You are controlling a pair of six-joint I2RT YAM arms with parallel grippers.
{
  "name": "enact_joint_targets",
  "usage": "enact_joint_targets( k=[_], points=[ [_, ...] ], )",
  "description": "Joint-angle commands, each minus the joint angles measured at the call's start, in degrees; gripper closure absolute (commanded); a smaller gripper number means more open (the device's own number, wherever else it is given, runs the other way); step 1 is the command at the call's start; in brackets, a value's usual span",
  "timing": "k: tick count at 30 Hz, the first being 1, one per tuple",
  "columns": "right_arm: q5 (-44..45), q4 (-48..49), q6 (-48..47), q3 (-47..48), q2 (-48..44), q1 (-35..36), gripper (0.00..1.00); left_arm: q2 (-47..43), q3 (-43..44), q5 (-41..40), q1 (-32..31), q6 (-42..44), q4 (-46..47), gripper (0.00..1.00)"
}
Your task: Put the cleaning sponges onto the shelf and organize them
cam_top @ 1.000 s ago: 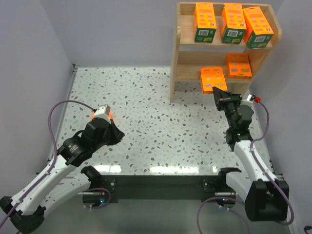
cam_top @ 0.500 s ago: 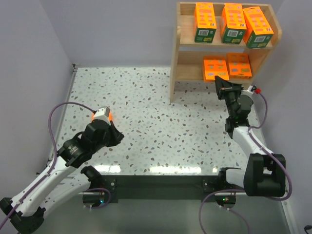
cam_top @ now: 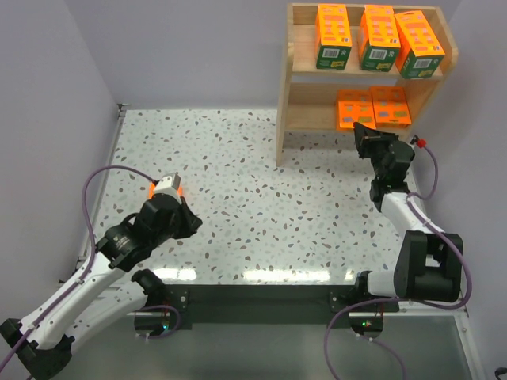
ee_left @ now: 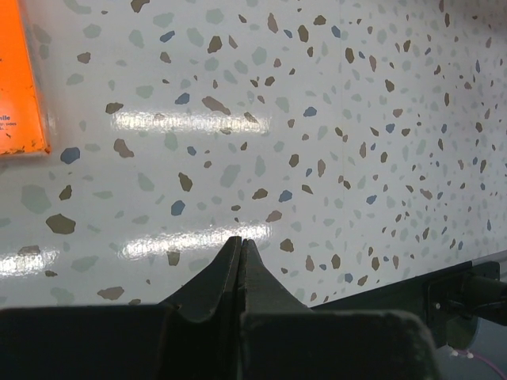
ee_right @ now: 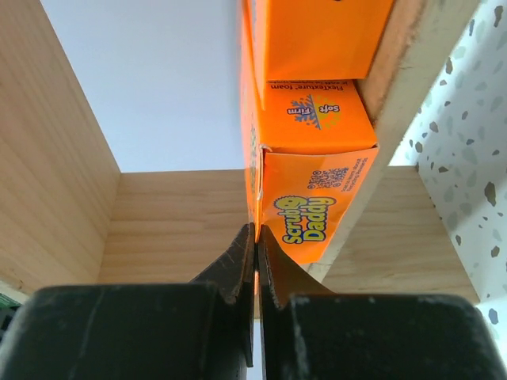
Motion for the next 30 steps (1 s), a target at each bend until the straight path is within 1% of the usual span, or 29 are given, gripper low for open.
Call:
enact_joint_targets(
  k=[1,5,14,19,30],
  points=[
    [-2.3,-1.2,0.1,3.4,1.2,-0.4,1.0,-0.1,-0.3,0.5,0.1,-0.4,1.5,1.0],
    [-3.1,0.5,1.7,3.7,3.3,-0.3,1.0,0.3,-0.2,0.5,0.2,-0.2,1.8,1.0],
    [-1.8,-4.0,1.4,6.3,3.8,-0.6,1.0,0.1,-0.8,0.6,0.1,-0.3,2.2,1.0],
    [-0.2,-7.8,0.6,6.2,2.1,-1.2,1.0,-0.3,-1.3,0.6,0.2,-0.6,2.2,1.0],
    [-2.3,-8.5,-0.6,7.3,2.6,-3.6,1.0,-0.8,-1.4,0.5,0.2,-0.8,2.0,1.0]
  ],
)
